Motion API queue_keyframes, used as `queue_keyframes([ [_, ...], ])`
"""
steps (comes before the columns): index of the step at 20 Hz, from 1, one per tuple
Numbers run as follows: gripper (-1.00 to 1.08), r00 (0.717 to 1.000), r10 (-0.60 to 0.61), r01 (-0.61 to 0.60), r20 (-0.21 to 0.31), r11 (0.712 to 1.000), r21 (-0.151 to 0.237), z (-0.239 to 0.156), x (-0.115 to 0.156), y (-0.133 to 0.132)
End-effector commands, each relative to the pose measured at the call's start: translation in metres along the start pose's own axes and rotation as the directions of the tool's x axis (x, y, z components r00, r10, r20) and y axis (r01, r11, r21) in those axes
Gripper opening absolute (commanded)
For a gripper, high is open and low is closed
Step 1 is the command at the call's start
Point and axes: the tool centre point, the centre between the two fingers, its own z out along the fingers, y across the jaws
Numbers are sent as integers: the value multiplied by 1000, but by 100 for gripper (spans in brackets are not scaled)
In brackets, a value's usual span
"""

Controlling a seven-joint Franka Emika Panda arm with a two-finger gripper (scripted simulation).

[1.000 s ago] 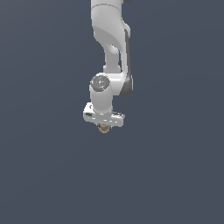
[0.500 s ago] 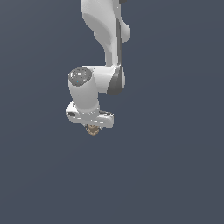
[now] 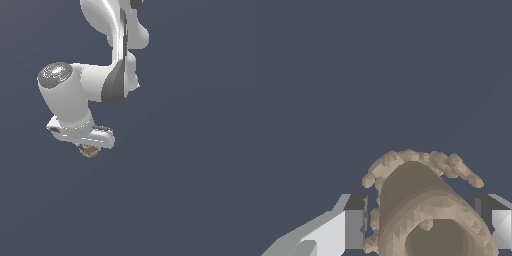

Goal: Pick up the object and move it to a goal position.

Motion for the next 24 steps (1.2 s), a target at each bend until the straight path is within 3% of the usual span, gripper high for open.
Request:
queue_keyframes([
  [1,-100,1000,-1,1,1,1000,0,-12,11,9],
  [13,-100,1000,-1,1,1,1000,0,-55,53,42],
  [24,-100,1000,-1,1,2,1000,0,-73,72,56],
])
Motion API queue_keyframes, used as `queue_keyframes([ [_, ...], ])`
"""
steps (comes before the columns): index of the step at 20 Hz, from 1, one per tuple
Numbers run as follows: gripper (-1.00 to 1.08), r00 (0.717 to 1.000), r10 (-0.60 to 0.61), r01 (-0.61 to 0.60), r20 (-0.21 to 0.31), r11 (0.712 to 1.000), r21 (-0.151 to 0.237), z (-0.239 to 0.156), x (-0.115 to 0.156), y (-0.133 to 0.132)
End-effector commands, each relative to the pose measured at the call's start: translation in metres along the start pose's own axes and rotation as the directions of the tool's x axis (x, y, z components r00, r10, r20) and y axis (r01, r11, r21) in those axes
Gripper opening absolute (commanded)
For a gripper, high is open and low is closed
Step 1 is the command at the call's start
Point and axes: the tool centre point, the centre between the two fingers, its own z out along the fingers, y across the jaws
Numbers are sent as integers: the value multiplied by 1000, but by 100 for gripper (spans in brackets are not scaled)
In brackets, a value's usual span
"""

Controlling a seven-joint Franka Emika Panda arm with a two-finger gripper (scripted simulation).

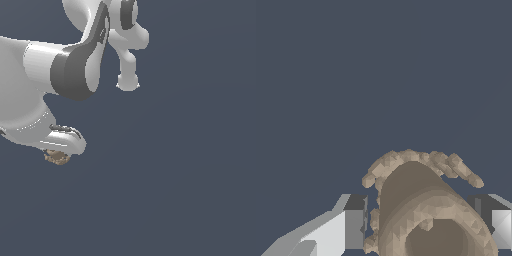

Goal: Pick up the object and move it to a goal position.

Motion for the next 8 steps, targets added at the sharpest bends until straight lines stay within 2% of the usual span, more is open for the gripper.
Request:
queue_keyframes([
  [1,-100,1000,0,0,0,1000,0,-2,3,2],
  [8,-100,1000,0,0,0,1000,0,-5,5,3],
])
